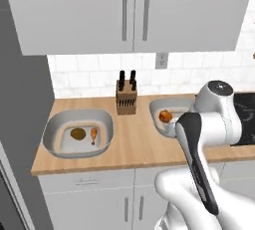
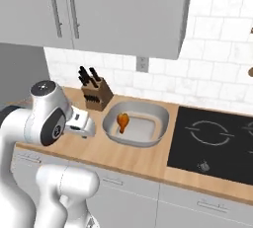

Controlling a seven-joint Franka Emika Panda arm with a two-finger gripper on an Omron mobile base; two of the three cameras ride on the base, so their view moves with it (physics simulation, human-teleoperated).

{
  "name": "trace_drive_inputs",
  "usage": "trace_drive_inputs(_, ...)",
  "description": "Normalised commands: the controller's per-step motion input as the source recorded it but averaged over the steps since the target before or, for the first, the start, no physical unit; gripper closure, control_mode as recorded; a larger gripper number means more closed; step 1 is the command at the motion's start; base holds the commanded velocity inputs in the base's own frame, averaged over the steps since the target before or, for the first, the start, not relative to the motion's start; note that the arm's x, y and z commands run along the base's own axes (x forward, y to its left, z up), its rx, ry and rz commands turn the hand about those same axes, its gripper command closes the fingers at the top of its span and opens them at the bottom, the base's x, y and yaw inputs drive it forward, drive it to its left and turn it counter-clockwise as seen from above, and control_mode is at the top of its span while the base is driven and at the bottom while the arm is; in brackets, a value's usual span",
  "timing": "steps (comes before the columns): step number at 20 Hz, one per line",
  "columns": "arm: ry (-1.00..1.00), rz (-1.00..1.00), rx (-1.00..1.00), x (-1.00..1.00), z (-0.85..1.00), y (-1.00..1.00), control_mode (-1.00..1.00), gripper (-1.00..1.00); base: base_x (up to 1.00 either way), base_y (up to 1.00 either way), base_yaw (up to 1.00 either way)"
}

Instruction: Place one avocado and one chicken drumstick in each tupperware on the nearby counter, to pack two identical lunches.

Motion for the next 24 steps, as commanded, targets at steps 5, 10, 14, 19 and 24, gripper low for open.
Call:
trace_drive_inputs(5, 0.0, 0.0, 0.0, 0.0, 0.0, 0.0, 1.0, -1.0, -0.52, 0.86, 0.77)
trace_drive_inputs(10, 0.0, 0.0, 0.0, 0.0, 0.0, 0.0, 1.0, -1.0, -0.11, 0.79, 0.9)
trace_drive_inputs(14, 0.0, 0.0, 0.0, 0.0, 0.0, 0.0, 1.0, -1.0, 0.0, 0.71, 0.93)
trace_drive_inputs(19, 0.0, 0.0, 0.0, 0.0, 0.0, 0.0, 1.0, -1.0, 0.0, 0.36, 0.94)
trace_drive_inputs(24, 0.0, 0.0, 0.0, 0.0, 0.0, 0.0, 1.0, -1.0, 0.09, 0.13, 0.93)
